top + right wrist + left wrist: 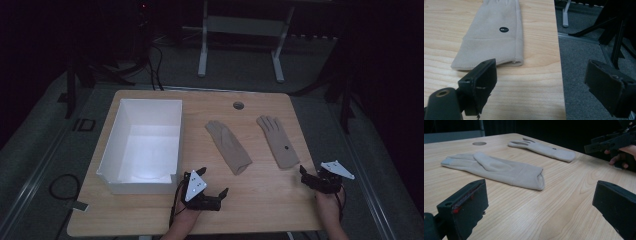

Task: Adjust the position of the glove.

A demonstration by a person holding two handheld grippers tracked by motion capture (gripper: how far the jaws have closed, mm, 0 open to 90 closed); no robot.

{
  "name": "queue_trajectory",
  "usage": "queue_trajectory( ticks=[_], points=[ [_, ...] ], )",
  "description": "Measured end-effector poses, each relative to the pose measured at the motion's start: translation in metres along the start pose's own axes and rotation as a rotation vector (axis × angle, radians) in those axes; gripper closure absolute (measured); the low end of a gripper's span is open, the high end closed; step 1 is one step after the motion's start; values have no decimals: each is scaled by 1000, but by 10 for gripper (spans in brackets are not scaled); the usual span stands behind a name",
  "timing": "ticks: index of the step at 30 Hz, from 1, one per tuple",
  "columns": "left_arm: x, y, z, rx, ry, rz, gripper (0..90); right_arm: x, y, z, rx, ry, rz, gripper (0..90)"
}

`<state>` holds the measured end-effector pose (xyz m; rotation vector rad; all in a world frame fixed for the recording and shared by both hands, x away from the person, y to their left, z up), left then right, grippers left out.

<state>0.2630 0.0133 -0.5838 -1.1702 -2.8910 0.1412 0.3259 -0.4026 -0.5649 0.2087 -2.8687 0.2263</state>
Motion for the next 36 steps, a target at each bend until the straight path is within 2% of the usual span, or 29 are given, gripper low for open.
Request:
queue_trajectory(
  ticks=[8, 11, 14, 17, 18, 19, 21, 24, 31, 36],
  points=[
    [0, 0, 0, -1, 1, -1, 4, 1, -1, 0, -7, 11, -3, 109],
    [0, 0, 0, 0, 1, -1, 4, 2, 1, -1, 16, 14, 8, 109],
    [0, 0, 0, -2, 1, 1, 4, 5, 4, -8, 69, -8, 32, 110],
    [0, -1, 0, -9, 0, 5, 4, 8, 6, -14, 76, -30, 41, 112],
    [0, -1, 0, -10, -1, 6, 4, 8, 6, -21, 50, -7, -32, 137],
    [0, -1, 0, -11, -1, 6, 4, 6, 7, -23, 30, 13, -75, 139],
    [0, -1, 0, -9, -2, 6, 4, 4, 11, -28, 11, 20, -103, 141],
    [0, -1, 0, -8, -3, 6, 4, 2, 16, -30, 33, 23, -119, 142],
    [0, -1, 0, -12, 0, 6, 4, 3, 21, -36, 18, 28, -163, 142],
    [0, -1, 0, -10, 1, 5, 4, 7, 22, -54, 10, -1, -205, 142]
  ],
)
Point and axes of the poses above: each handheld gripper's, and its own axes: x roughly backward along the jaws, z roughly out of its underside, y roughly to its left, the point moved 2 cm from there along -x, roughly forward along the jaws, and after that the axes turned 15 degrees about -y, right-handed, at the moved point
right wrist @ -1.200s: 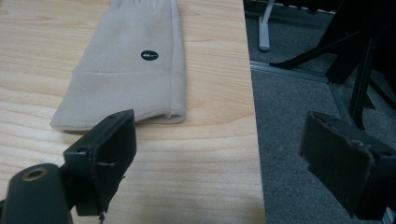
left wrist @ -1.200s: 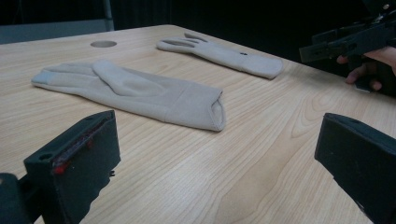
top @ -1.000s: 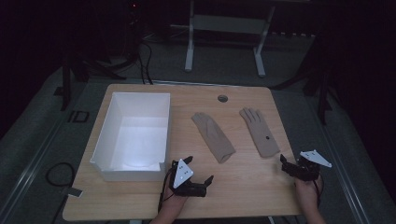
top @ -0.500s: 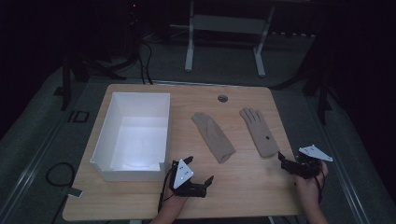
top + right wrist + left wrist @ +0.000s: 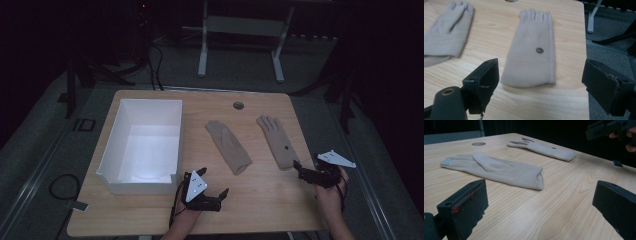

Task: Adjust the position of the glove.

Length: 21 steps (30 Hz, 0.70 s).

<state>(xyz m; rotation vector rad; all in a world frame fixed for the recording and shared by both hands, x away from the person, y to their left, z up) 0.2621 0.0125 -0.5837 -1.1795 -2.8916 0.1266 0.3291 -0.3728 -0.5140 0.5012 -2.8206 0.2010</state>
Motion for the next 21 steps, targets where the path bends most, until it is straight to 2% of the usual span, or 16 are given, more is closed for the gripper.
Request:
queue_trajectory(
  ticks=[4, 5, 6, 10, 16, 18, 19, 21],
  points=[
    [0, 0, 0, -2, -1, 3, 4, 0, 0, -7, 5, -12, -7, 142],
    [0, 0, 0, 6, -5, 20, 4, 0, 1, -10, 1, -18, -14, 139],
    [0, -1, 0, 5, -5, 18, 4, -1, 2, -18, 6, -26, -23, 137],
    [0, 0, 0, 8, -5, 18, 4, -3, 6, -31, 14, -47, -49, 139],
    [0, 0, 0, 15, -6, 31, 4, -10, 17, -43, -27, -71, -90, 127],
    [0, 0, 0, 14, -7, 32, 4, -12, 19, -47, -26, -80, -104, 113],
    [0, -1, 0, 14, -7, 35, 4, -15, 22, -52, -18, -87, -93, 109],
    [0, -1, 0, 15, -7, 35, 4, -18, 26, -58, -24, -91, -115, 108]
  ],
)
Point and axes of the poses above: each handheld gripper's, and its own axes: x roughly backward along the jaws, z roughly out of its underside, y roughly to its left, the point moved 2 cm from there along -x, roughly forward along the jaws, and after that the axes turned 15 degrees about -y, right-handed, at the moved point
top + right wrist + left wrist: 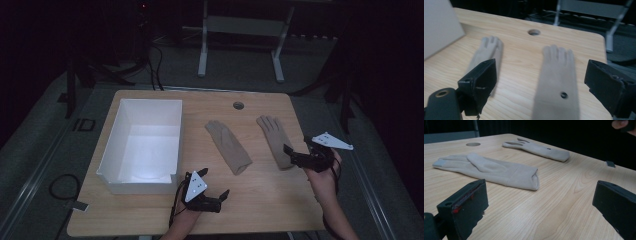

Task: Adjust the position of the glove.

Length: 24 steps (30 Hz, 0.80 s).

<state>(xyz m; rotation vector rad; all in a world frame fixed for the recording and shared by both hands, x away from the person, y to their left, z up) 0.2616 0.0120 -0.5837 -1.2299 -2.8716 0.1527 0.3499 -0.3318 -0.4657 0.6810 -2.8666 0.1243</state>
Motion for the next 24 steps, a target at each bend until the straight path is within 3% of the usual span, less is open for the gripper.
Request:
queue_trajectory(
  ticks=[4, 5, 10, 14, 24],
  points=[
    [0, 0, 0, 0, -1, 0, 4, -8, 10, -12, 32, -16, -11, 108],
    [0, 0, 0, -1, 0, 0, 4, -11, 13, -16, 38, -18, -36, 108],
    [0, 0, 0, -1, 1, -2, 4, -24, 23, -24, 26, -14, -68, 135],
    [0, 0, 0, -1, 0, -1, 4, -36, 34, -30, 44, -15, -94, 136],
    [1, 0, 0, 0, -1, 3, 4, -61, 55, -34, 79, 17, -165, 154]
  ],
)
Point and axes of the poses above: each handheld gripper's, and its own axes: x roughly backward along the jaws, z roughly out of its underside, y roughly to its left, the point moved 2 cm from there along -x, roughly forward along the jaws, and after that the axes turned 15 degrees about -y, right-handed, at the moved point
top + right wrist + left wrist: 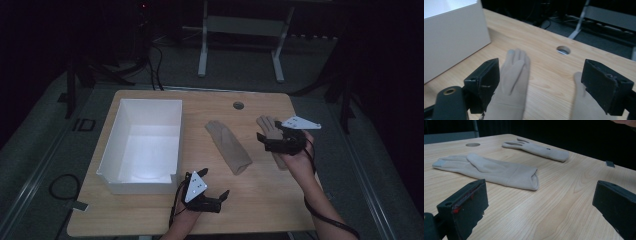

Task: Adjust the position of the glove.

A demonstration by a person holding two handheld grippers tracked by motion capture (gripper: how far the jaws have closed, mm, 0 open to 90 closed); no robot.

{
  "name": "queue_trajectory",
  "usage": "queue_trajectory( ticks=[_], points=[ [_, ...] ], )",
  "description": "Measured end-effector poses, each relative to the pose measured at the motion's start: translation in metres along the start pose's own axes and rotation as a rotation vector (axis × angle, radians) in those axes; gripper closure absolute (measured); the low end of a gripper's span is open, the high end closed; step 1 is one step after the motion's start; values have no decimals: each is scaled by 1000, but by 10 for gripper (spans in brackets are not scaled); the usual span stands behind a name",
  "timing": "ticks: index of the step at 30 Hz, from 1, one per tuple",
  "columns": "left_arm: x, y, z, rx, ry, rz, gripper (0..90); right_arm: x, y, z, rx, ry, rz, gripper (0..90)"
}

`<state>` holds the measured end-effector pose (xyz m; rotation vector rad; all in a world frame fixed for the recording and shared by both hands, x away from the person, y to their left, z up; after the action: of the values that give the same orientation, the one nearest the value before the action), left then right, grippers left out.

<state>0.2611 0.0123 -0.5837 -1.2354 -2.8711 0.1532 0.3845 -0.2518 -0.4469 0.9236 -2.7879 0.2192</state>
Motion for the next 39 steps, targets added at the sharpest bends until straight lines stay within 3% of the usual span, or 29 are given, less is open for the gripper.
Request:
queue_trajectory(
  ticks=[9, 15, 22, 28, 34, 39],
  points=[
    [0, 0, 0, 4, 2, 3, 4, -28, 15, 4, -8, 24, -66, 198],
    [0, 0, 0, 4, 2, 3, 4, -43, 23, 10, -31, 27, -104, 312],
    [0, 0, 0, 1, 1, 6, 4, -72, 35, 29, 0, 71, -121, 364],
    [0, 0, 0, -5, 3, 11, 4, -92, 36, 45, 4, 103, -124, 409],
    [0, -1, 0, -4, 2, 12, 4, -109, 34, 61, 23, 172, -129, 458],
    [0, -1, 0, -2, 0, 12, 4, -120, 29, 74, 5, 205, -125, 463]
  ],
)
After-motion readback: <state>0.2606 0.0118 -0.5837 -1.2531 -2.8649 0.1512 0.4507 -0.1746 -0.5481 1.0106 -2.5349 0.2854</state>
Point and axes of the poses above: each handheld gripper's, and its own axes: x roughly backward along the jaws, z roughly out of its underside, y roughly to its left, the point moved 2 cm from there along -x, roughly forward along the jaws, and after that the axes turned 15 degrees about -y, right-handed, at the moved point
